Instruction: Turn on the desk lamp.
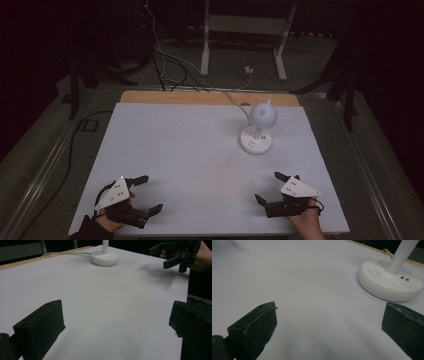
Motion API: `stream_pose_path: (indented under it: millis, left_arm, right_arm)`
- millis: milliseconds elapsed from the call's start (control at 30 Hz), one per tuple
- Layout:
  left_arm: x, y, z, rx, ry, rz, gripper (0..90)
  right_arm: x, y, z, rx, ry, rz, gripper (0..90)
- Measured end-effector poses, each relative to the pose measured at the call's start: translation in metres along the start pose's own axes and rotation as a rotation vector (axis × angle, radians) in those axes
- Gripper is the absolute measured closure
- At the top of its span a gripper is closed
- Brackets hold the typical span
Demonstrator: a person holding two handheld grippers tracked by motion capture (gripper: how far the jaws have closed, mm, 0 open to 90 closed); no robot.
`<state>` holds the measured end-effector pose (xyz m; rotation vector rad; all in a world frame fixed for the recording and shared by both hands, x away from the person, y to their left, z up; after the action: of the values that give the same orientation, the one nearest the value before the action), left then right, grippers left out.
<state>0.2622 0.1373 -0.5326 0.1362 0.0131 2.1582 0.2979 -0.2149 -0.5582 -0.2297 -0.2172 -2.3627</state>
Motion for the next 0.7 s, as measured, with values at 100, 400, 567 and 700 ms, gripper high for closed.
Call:
stream_pose_path:
  millis: [100,400,567,700]
  left_arm:
    - [0.0,-0.001,0.0,0.009,0.003,0.005,0.4]
    - [0.001,-0.001,0.002,0.007,0.016,0.001,0.4]
    - [0.0,-0.001,0.002,0.016,0.018,-0.001,0.4]
    - [0.0,0.0,0.002,0.015,0.019,-0.003,0.4]
  right_arm:
    - [0.0,0.003,-0.001,0.006,-0.015,-0.011,0.8]
    - [0.0,-0.001,-0.002,0.002,-0.026,0.008,0.0]
    - [-0.002,-0.006,-0.003,0.009,-0.043,0.032,0.0]
    - [-0.002,-0.009,-0.004,-0.018,-0.055,0.061,0.0]
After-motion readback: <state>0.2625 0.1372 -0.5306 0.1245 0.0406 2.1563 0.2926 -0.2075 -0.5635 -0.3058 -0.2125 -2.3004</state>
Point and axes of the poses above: each handheld gripper's, and its own axes: x roughly backward along the jaws, z roughly out of its top, y roughly to its right, the point moved 10 cm from there along -x, roughly forward along the jaws, and after that the axes turned 15 degrees about y, right-handed, at the moved point
